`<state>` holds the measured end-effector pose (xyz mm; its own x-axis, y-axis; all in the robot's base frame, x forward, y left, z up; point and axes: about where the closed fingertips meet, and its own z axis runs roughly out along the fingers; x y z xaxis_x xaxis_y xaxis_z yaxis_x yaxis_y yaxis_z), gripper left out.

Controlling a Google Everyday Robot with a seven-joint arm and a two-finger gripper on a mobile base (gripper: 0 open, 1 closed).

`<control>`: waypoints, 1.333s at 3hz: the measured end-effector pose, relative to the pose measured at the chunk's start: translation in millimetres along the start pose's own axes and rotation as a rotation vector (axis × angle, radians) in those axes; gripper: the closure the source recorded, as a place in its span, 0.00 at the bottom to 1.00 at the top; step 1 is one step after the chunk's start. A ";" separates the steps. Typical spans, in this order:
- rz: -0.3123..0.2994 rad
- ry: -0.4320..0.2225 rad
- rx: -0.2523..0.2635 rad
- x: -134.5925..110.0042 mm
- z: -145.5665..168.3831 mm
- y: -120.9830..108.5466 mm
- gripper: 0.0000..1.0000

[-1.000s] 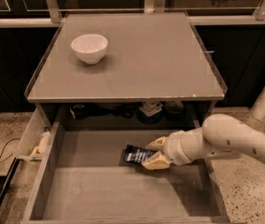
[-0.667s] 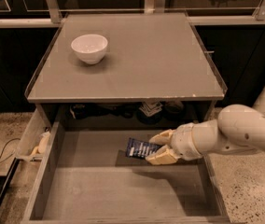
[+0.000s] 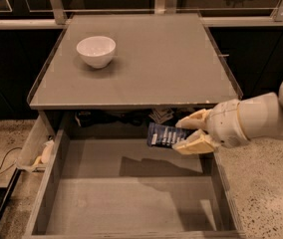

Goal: Pick rxbar blueberry from top drawer and place on counter

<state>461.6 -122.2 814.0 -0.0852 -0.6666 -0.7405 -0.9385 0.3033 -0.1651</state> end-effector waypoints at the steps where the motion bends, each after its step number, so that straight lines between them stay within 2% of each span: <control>1: -0.072 0.027 0.080 -39.7 -55.6 -11.9 1.00; 2: -0.072 0.027 0.080 -39.8 -55.6 -12.1 1.00; 3: -0.087 0.018 0.108 -48.5 -56.8 -23.1 1.00; 4: -0.121 -0.008 0.161 -68.2 -59.9 -62.7 1.00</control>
Offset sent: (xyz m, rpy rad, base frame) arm -0.0038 -0.0142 0.0551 -0.0484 -0.0755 -0.0164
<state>506.2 -136.5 913.8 0.0282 -0.6999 -0.7137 -0.8758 0.3268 -0.3551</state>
